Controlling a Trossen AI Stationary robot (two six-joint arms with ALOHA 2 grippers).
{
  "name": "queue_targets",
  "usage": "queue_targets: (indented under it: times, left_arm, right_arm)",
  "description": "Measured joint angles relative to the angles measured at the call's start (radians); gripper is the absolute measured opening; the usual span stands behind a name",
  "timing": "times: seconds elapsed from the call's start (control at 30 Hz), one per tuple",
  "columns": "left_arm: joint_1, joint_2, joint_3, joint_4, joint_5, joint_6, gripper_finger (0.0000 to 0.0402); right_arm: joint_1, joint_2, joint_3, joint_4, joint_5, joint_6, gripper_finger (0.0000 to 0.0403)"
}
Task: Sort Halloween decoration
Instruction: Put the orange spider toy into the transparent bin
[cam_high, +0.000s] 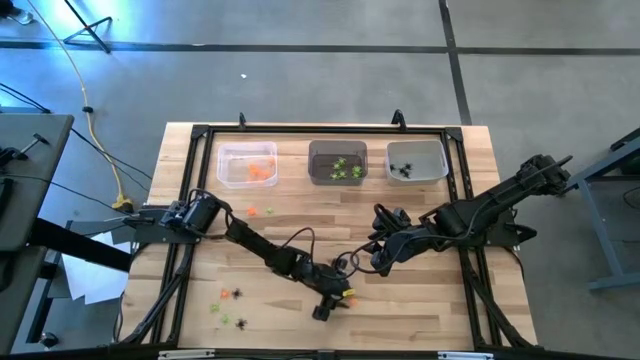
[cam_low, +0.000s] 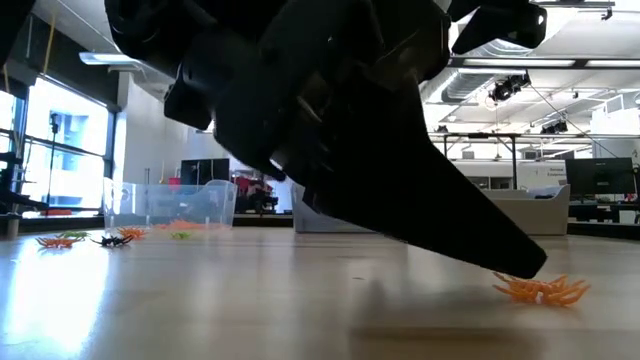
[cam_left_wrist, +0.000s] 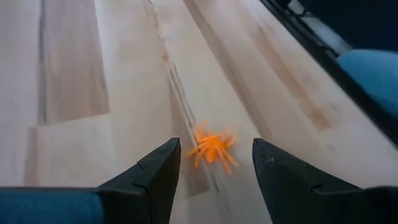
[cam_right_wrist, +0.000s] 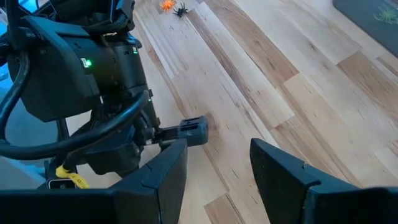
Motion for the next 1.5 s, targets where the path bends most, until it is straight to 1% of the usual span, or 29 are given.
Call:
queue_targets:
  times: [0.2,0.37,0.43,0.6,0.73,1.17,1.27,1.5]
  left_arm:
    - [-0.002,0.000,0.000,-0.003,0.050,-0.049,0.0189]
    - [-0.001,0.000,0.000,-0.004,0.028,-0.032,0.0189]
    - [0.004,0.000,0.000,-0.013,0.024,-0.047,0.0189]
    - [0.014,0.007,0.003,-0.045,-0.023,-0.090,0.0189]
    - [0.021,0.021,0.005,-0.041,-0.022,-0.136,0.0189]
    - [0.014,0.025,0.003,-0.055,-0.037,-0.139,0.0186]
    - [0.007,0.026,0.002,-0.059,-0.045,-0.109,0.0174]
    - [-0.001,0.026,0.004,-0.102,-0.047,-0.032,0.0125]
  right_arm:
    - [0.000,0.000,0.000,0.000,0.000,0.000,0.0171]
    - [0.000,0.000,0.000,0.000,0.000,0.000,0.0171]
    - [0.000,0.000,0.000,0.000,0.000,0.000,0.0171]
    - [0.000,0.000,0.000,0.000,0.000,0.000,0.0171]
    - [0.000,0.000,0.000,0.000,0.000,0.000,0.0171]
    - [0.000,0.000,0.000,0.000,0.000,0.000,0.0171]
    - [0.000,0.000,0.000,0.000,0.000,0.000,0.0171]
    - [0.000,0.000,0.000,0.000,0.000,0.000,0.0171]
